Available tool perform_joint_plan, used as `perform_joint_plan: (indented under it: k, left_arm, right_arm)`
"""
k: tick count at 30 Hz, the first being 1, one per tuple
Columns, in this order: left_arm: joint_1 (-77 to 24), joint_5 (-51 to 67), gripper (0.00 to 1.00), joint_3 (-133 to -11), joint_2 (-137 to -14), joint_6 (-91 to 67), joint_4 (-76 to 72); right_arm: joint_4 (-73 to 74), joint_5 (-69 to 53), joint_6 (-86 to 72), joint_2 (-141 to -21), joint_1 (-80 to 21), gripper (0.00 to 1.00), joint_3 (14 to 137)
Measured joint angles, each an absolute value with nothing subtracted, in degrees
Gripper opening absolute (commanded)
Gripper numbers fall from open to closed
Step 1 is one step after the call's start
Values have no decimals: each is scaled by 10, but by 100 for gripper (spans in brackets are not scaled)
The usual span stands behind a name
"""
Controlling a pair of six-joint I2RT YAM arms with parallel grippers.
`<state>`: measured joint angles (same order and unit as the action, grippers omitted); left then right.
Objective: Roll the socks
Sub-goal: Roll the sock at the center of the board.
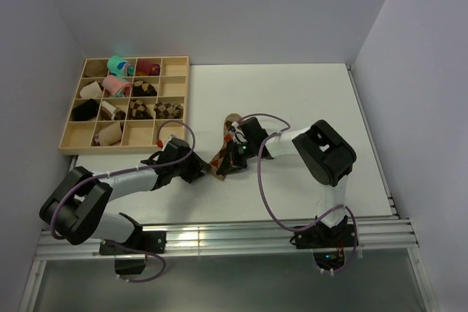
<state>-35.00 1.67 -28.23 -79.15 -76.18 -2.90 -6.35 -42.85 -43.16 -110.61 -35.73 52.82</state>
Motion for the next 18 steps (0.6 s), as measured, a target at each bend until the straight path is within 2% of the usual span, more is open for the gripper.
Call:
perform_joint_plan:
  k: [12, 18]
  left_arm:
    - [-352, 12, 43, -291, -818, -760, -51]
    - [-352, 12, 31, -302, -844, -757, -67]
  right_arm:
    - [-74, -439, -445, -1110, -352, 0, 525]
    - [-78, -445, -452, -1114, -351, 0, 525]
